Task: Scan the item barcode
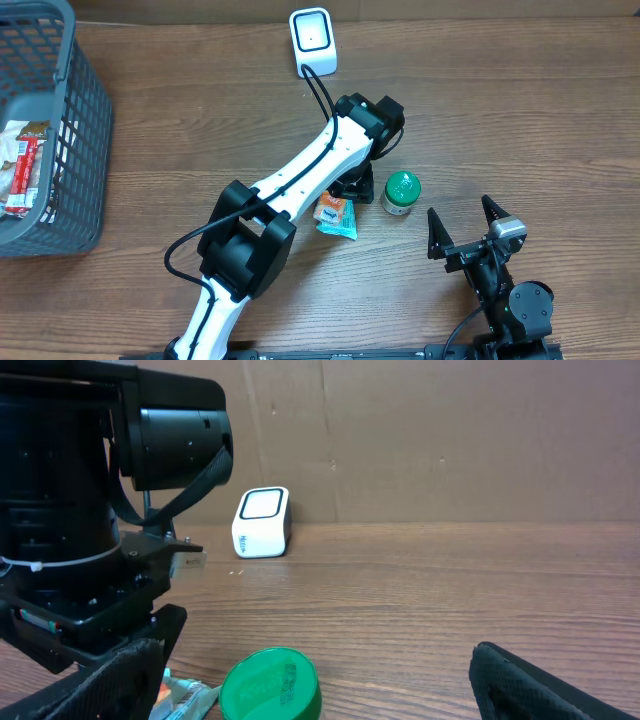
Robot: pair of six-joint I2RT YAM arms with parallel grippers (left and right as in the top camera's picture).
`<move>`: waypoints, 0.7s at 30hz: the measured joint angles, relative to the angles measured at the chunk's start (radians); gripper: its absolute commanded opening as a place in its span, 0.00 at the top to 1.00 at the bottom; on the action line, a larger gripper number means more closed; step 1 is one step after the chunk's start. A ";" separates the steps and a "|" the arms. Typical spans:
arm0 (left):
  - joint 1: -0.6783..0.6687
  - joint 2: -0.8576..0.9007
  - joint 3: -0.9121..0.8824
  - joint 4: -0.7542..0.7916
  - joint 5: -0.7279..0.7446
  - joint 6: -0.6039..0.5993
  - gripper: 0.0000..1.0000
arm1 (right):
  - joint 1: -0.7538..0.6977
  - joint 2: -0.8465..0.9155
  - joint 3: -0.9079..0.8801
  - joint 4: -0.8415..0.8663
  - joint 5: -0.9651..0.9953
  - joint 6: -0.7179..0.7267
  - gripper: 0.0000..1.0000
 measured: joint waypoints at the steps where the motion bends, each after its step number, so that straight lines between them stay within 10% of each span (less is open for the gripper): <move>1: 0.000 0.000 -0.011 0.008 -0.003 0.000 0.21 | 0.000 0.000 0.000 0.000 0.000 0.000 0.00; 21: 0.080 0.000 -0.138 0.048 -0.016 0.002 0.47 | 0.000 0.000 0.000 0.000 0.000 0.000 0.00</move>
